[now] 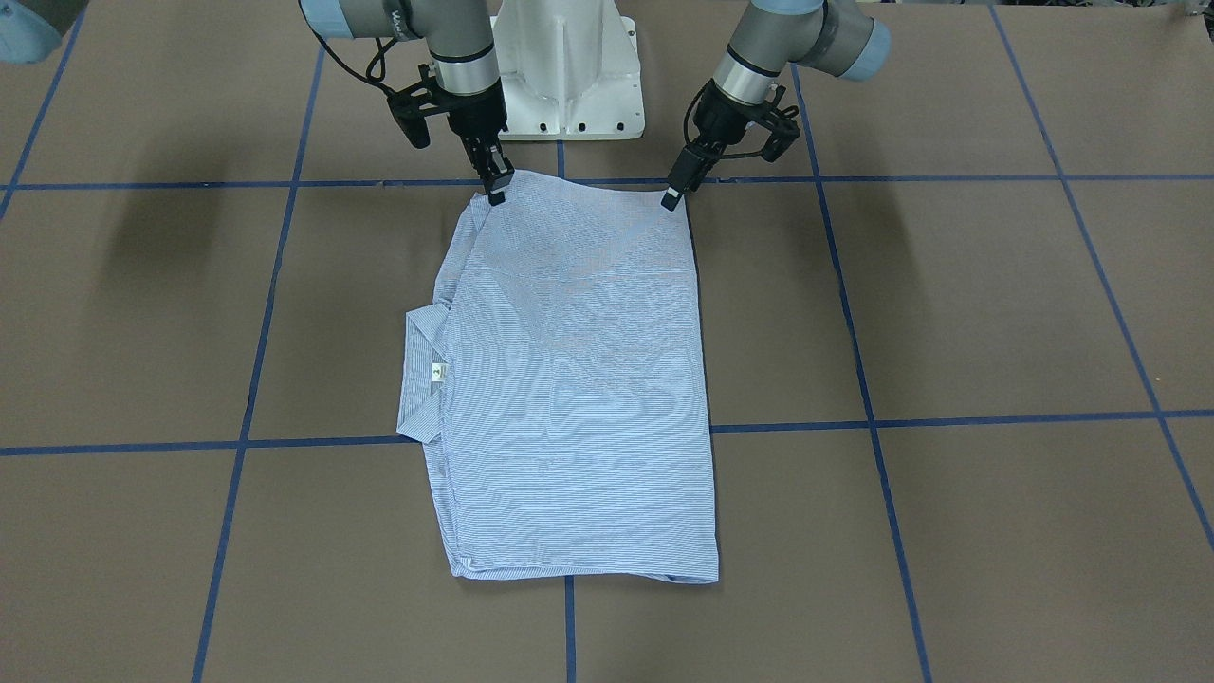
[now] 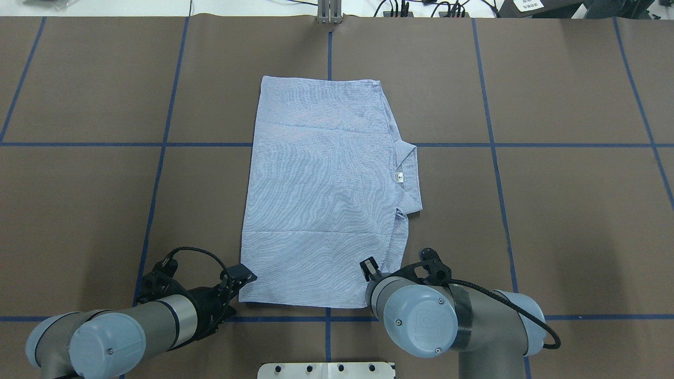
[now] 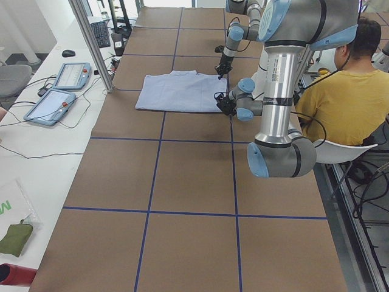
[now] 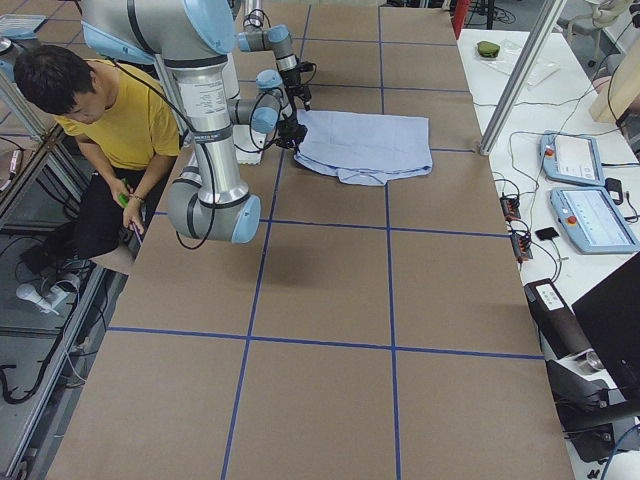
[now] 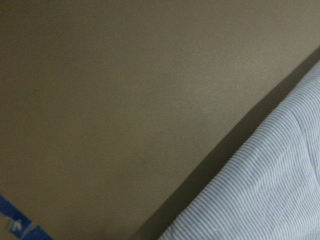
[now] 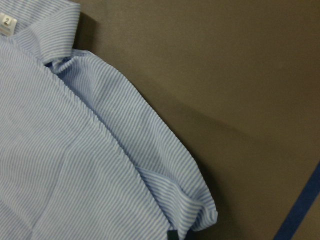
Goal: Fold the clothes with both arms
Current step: 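Bring the left gripper to the near edge and grasp it with both grippers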
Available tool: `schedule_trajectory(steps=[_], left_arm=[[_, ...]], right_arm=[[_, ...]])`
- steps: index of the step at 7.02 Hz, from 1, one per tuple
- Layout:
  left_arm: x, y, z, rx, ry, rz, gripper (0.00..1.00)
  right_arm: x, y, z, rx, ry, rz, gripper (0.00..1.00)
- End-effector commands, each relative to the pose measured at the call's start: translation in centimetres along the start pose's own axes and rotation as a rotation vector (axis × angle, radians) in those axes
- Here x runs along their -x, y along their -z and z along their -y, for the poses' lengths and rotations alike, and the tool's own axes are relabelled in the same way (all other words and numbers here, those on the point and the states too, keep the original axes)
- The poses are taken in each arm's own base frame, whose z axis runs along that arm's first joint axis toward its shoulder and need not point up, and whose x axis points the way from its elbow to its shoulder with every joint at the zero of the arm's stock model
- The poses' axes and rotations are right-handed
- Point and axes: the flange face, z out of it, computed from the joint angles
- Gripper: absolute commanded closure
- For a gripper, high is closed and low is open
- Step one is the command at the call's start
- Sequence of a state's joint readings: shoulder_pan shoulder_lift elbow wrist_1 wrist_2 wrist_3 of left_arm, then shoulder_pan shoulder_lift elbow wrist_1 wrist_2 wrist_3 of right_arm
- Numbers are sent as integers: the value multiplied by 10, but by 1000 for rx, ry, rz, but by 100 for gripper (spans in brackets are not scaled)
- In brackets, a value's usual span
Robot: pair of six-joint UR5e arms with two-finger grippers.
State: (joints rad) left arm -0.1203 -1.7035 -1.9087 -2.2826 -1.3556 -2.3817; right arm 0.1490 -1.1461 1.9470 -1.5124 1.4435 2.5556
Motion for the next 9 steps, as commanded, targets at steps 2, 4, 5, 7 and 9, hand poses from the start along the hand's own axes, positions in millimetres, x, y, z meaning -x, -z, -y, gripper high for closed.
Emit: schedule_trajectory(steps=[2,4,5,7,9], left_arm=[[-4,2,1,-28,28,-22,68],[-5,3,0,-29,42,-28,100],[-6,4,-1,-25,45,-30,100],[-8,22,-17,22,43,-37,100],[-38,74,-35,72,51,-35,100]], right_arm=[[-2,-1,4,-5,0,-2,100],[-1,3,4,0,-1,2,100],[-1,3,4,0,-1,2,100],[0,5,3,5,-3,5,100],[-4,54,16,42,-7,27,100]])
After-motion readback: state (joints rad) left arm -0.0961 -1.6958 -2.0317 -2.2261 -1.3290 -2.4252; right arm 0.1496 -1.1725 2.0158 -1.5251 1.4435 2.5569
